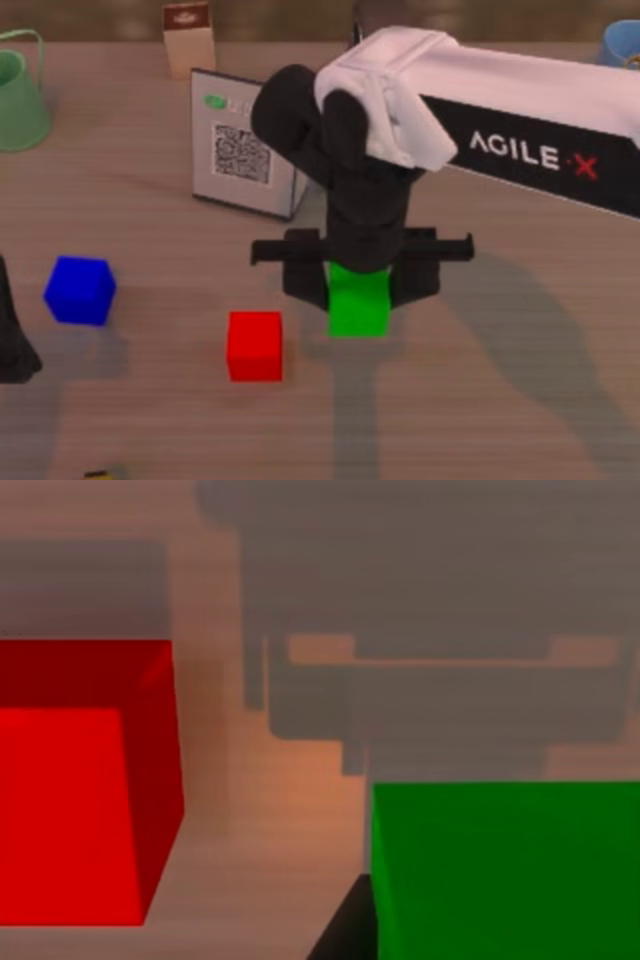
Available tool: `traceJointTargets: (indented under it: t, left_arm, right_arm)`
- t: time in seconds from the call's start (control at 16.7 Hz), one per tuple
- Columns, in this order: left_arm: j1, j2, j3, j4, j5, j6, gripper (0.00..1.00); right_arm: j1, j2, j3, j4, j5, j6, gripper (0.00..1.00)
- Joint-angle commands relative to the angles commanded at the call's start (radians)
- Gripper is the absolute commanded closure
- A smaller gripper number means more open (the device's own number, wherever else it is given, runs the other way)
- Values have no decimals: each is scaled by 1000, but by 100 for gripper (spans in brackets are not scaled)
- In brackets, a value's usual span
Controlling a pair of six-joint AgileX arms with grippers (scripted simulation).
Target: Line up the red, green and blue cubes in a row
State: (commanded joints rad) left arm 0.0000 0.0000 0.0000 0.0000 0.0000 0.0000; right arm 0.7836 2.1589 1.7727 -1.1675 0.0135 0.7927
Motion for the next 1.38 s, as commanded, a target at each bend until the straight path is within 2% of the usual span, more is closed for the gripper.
traceJointTargets:
  t: [0.36,0.66,1.38]
  left_arm:
    - [0,0,0,0,0,0,0]
    - [0,0,0,0,0,0,0]
    - [0,0,0,0,0,0,0]
  right_arm:
    - [5,47,-137,185,2,4,100]
    - [5,53,-155,207,3,5,100]
    - [5,53,-155,207,3,5,10]
